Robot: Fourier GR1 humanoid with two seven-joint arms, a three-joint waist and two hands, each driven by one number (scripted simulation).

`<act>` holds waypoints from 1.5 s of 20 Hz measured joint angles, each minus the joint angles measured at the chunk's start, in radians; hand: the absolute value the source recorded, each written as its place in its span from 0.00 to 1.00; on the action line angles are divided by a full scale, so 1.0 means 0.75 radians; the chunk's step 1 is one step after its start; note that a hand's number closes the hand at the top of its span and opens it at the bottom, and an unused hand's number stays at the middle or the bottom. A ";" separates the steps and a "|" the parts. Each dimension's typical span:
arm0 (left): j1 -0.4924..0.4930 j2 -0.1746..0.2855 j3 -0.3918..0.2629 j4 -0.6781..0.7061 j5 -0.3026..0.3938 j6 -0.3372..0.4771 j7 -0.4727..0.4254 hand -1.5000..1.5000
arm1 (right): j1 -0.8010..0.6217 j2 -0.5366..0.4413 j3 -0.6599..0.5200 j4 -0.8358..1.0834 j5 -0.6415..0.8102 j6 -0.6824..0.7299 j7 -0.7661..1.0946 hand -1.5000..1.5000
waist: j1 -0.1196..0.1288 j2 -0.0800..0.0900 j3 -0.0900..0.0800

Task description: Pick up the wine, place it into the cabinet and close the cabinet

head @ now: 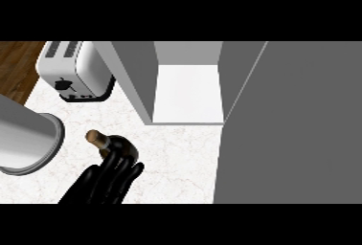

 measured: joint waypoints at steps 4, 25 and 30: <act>-0.051 -0.010 -0.017 -0.017 -0.042 0.082 0.067 0.00 | -0.072 -0.006 -0.028 0.002 0.001 -0.013 0.058 0.00 | 0.000 0.000 0.000; 0.017 0.059 0.425 0.115 0.127 0.042 -0.105 0.00 | -0.141 0.017 -0.017 -0.027 0.026 -0.029 0.172 0.00 | -0.004 0.002 -0.001; 0.022 0.108 0.617 0.212 0.235 -0.027 -0.173 0.00 | -0.164 0.018 -0.040 -0.026 0.028 -0.024 0.182 0.00 | -0.003 0.002 -0.001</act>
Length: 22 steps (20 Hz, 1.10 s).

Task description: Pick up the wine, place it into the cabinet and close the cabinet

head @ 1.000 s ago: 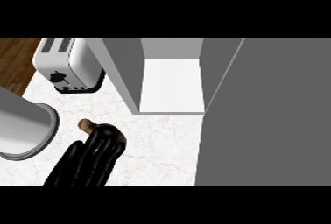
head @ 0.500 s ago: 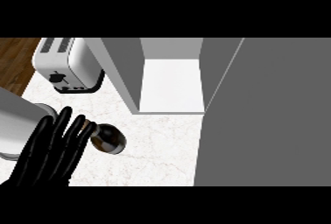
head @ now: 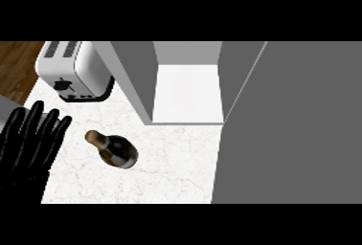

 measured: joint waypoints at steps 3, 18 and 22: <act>0.001 0.013 0.071 0.101 0.032 -0.048 -0.058 0.00 | -0.019 0.009 0.001 0.003 0.003 -0.006 0.013 0.00 | 0.000 0.000 0.000; -0.128 0.052 0.231 0.757 -0.012 -0.259 -0.372 0.00 | -0.029 0.033 0.016 -0.003 0.023 -0.006 0.028 0.00 | -0.005 0.001 0.000; -0.166 0.062 0.251 0.949 -0.037 -0.319 -0.467 0.00 | -0.045 0.040 0.029 0.000 0.032 -0.012 0.040 0.00 | -0.005 0.001 0.000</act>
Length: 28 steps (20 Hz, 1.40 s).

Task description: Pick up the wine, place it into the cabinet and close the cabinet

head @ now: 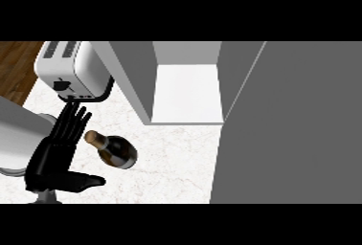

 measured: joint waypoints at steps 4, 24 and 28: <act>-0.039 -0.009 0.008 0.203 -0.054 -0.033 -0.133 0.00 | 0.036 0.011 0.005 0.005 0.006 0.020 -0.051 0.00 | 0.000 0.001 0.000; -0.324 0.020 0.059 1.193 -0.253 -0.202 -0.768 0.00 | 0.004 0.025 0.013 -0.011 0.035 0.018 -0.010 0.00 | -0.006 0.002 -0.001; -0.392 0.024 0.084 1.372 -0.247 -0.227 -0.827 0.00 | 0.002 0.034 0.015 -0.001 0.037 0.026 -0.025 0.00 | -0.007 0.003 -0.001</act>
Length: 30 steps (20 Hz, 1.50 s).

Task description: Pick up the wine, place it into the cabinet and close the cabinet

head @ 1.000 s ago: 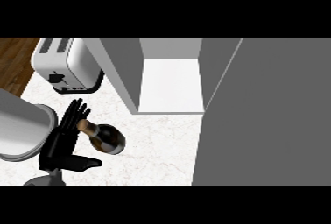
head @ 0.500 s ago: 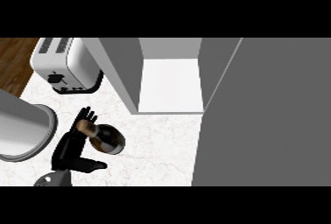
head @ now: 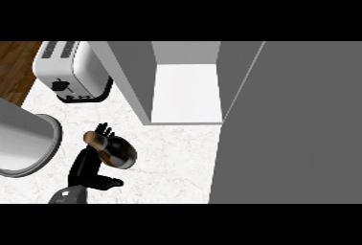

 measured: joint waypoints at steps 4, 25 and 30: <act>-0.058 -0.006 0.011 0.112 0.007 -0.018 -0.023 0.00 | 0.027 0.002 -0.006 0.014 -0.012 0.024 -0.038 0.00 | -0.001 0.000 0.000; -0.216 -0.071 0.027 0.303 0.008 0.041 -0.167 1.00 | 0.030 0.006 0.008 -0.006 -0.006 0.030 0.023 0.00 | -0.006 0.001 0.001; -0.259 -0.089 0.040 0.336 0.032 0.013 -0.132 1.00 | 0.025 0.006 0.008 -0.008 -0.007 0.032 0.039 0.00 | -0.007 0.001 0.000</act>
